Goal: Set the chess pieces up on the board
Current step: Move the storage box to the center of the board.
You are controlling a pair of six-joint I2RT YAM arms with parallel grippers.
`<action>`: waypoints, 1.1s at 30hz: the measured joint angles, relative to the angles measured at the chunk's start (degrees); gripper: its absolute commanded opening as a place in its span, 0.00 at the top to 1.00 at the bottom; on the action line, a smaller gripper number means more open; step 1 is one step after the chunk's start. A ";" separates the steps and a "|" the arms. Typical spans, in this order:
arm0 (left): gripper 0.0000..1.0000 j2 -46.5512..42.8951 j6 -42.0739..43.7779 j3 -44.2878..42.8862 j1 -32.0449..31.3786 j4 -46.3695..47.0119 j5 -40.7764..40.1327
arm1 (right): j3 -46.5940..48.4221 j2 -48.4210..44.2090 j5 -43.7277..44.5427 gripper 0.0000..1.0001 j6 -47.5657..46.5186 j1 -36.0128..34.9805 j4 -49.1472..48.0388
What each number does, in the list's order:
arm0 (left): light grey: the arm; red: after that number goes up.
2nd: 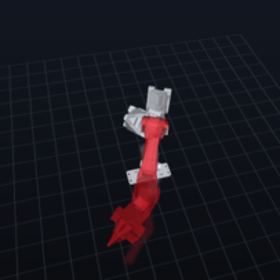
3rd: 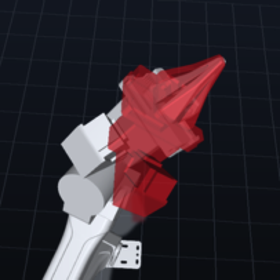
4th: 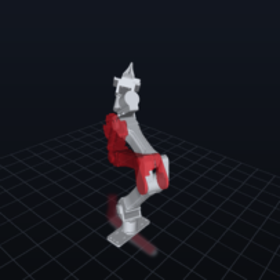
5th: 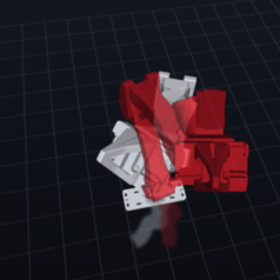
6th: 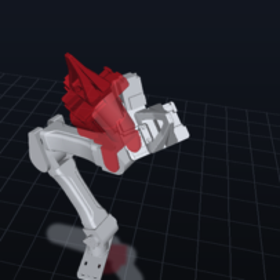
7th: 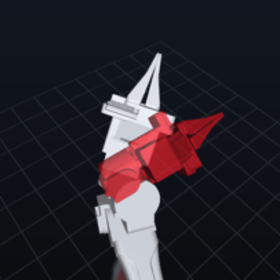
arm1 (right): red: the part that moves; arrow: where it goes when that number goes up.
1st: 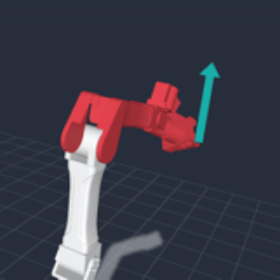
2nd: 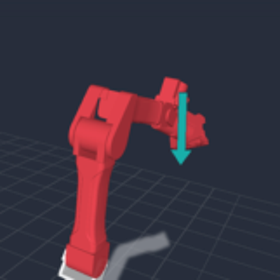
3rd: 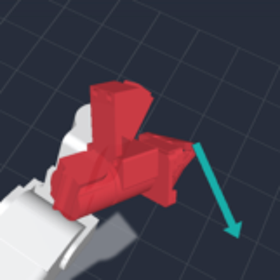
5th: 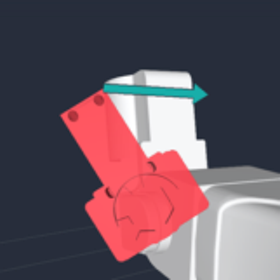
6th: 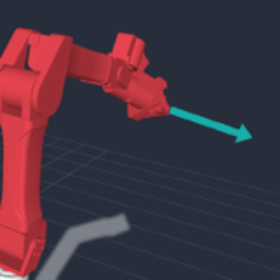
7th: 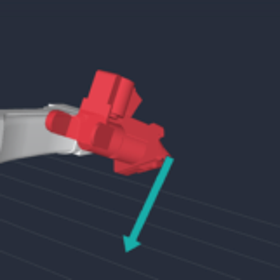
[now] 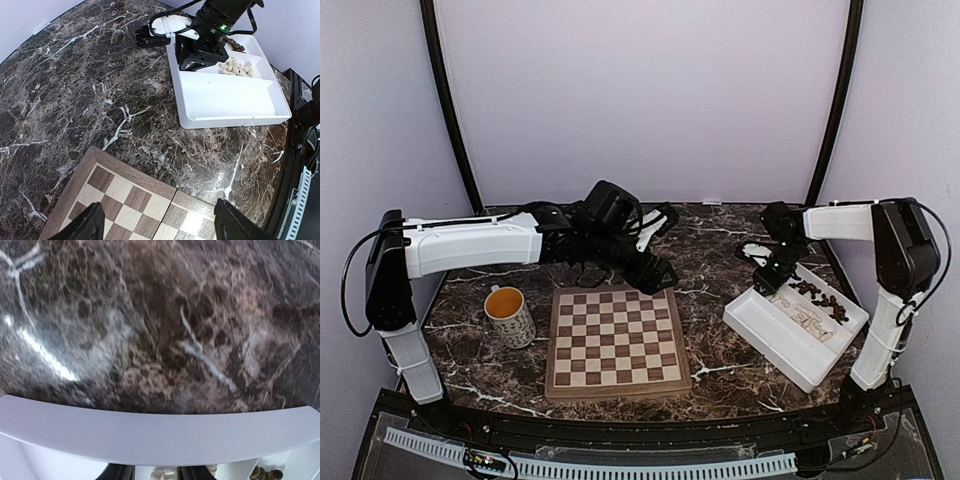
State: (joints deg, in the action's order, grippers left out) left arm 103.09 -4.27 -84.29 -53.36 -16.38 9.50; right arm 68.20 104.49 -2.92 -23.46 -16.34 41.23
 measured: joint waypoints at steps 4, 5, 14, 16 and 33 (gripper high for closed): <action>0.22 0.00 -0.02 0.00 0.00 0.00 0.11 | 7.61 4.70 -2.86 0.69 0.04 -1.20 1.22; 0.22 0.00 -0.02 0.00 0.00 0.00 0.11 | 9.31 5.90 -3.48 0.69 0.09 -1.46 1.22; 0.22 0.61 0.00 -0.02 0.00 -0.04 0.04 | 13.38 9.60 -5.64 0.68 0.02 -3.56 0.85; 0.22 0.72 0.00 -0.02 0.00 -0.04 0.04 | 10.73 6.47 -5.05 0.67 -0.02 -3.50 0.79; 0.22 0.85 0.00 -0.24 0.00 -0.17 0.13 | -15.28 -16.50 3.19 0.90 -4.61 3.65 2.69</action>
State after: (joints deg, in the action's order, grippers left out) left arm 103.94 -4.27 -84.53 -53.36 -16.56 9.63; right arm 52.93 87.99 0.27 -28.08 -12.69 43.92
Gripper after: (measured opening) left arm 0.780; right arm 0.115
